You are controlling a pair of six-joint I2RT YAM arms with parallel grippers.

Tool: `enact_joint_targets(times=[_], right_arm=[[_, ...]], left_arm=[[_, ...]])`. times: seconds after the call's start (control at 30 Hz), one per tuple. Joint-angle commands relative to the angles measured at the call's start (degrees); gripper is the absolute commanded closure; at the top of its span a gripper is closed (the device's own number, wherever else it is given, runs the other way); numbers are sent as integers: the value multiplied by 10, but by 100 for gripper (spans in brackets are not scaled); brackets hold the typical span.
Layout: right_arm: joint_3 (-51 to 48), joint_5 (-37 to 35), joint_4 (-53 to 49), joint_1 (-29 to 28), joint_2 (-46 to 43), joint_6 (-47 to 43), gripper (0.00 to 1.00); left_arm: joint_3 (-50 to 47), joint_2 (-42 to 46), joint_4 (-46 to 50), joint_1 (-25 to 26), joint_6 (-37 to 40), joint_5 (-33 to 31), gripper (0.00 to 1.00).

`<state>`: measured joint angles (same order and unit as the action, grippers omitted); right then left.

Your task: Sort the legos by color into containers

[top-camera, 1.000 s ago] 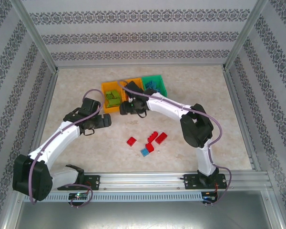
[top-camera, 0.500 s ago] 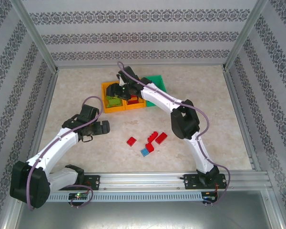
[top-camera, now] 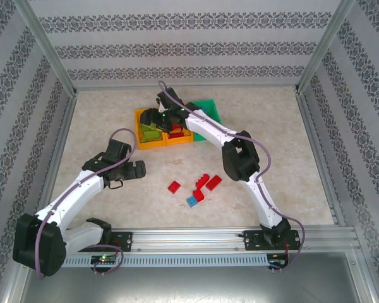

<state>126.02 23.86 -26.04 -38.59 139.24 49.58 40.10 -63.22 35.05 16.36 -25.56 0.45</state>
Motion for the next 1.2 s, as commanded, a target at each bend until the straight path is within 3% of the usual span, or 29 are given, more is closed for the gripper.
enact_joint_targets(times=[0.0,0.4,0.57,0.7,0.97,1.17], right_arm=[[14,-10,-2,5,19,5,23],[15,-13,3,4,6,5,15],[13,-8,15,0,-30,-16,14],[-13,-3,29,0,-73,-37,13],[-141,-32,48,17,-173,-76,12],[-276,-56,79,49,-259,-84,11]], left_arm=[[-9,9,-11,-7,-5,11,1],[-10,14,-6,-7,-7,15,0],[-19,30,-25,4,10,51,0],[-33,46,-50,40,39,82,0],[-40,41,-97,161,90,71,0],[-19,-18,-110,196,119,70,2]])
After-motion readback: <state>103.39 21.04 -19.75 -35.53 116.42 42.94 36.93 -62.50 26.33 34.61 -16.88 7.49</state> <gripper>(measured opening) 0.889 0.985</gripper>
